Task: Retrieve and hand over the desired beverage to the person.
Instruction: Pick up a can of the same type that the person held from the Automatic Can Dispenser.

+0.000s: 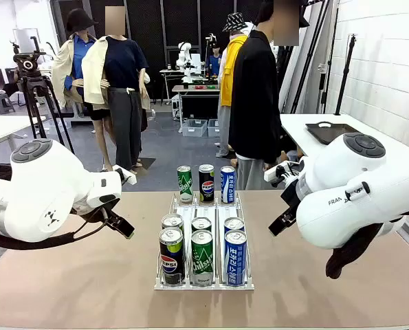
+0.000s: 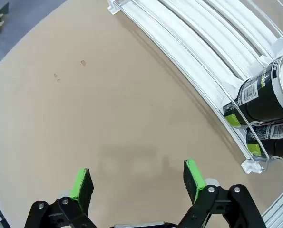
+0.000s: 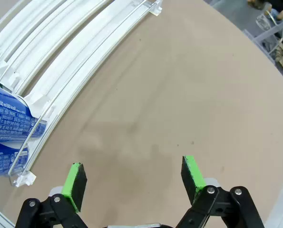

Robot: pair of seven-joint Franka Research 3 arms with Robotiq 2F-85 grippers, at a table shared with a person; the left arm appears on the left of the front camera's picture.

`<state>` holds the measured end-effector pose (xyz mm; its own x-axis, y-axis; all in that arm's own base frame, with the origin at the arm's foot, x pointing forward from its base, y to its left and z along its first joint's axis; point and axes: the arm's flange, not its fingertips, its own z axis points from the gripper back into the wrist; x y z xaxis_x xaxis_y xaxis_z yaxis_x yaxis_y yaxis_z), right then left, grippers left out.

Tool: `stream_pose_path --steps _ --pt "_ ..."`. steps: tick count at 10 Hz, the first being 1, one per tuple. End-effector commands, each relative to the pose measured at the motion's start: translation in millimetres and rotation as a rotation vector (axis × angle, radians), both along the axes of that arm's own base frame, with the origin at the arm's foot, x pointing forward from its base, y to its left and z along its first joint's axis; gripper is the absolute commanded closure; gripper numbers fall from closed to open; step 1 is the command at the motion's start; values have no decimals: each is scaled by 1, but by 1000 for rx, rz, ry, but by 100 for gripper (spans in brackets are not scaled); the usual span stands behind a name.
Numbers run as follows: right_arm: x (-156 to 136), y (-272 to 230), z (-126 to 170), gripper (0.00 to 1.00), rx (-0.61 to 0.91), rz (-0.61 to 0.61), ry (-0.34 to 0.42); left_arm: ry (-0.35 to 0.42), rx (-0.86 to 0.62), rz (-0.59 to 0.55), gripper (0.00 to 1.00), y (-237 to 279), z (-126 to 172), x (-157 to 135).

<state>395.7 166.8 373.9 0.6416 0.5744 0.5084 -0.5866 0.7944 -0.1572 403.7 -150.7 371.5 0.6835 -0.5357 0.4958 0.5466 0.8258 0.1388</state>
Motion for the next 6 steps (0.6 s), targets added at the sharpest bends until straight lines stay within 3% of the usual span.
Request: stream_pose_path --steps 1,6 --pt "0 0 0 0 0 0 0 0 0 0 0 0 0 0" --pt "0 0 0 0 0 0 0 0 0 0 0 0 0 0"
